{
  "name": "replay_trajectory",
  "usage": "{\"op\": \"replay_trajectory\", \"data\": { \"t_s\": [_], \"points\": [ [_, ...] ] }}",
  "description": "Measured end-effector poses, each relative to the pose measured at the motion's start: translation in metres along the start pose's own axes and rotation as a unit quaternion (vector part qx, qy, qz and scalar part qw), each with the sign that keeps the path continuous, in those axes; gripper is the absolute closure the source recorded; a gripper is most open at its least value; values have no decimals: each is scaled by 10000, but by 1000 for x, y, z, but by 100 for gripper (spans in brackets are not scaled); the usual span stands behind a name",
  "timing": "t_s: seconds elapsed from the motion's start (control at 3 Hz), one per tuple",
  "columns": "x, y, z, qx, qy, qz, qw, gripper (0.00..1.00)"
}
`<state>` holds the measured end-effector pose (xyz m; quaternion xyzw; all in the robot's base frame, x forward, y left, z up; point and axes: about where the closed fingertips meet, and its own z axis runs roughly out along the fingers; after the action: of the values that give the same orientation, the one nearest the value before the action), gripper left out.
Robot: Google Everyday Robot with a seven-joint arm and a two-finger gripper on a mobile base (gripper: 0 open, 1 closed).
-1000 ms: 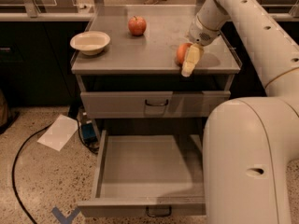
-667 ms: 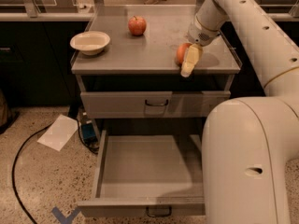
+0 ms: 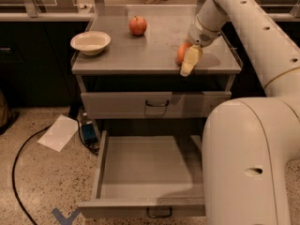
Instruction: Place orange into middle drawer
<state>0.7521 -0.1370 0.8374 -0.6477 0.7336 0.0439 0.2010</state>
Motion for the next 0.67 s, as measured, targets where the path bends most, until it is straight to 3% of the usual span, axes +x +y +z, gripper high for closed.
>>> {"op": "replay_trajectory", "data": {
  "t_s": [0.67],
  "points": [
    [0,0,0,0,-2,0,10000,65]
  ]
}}
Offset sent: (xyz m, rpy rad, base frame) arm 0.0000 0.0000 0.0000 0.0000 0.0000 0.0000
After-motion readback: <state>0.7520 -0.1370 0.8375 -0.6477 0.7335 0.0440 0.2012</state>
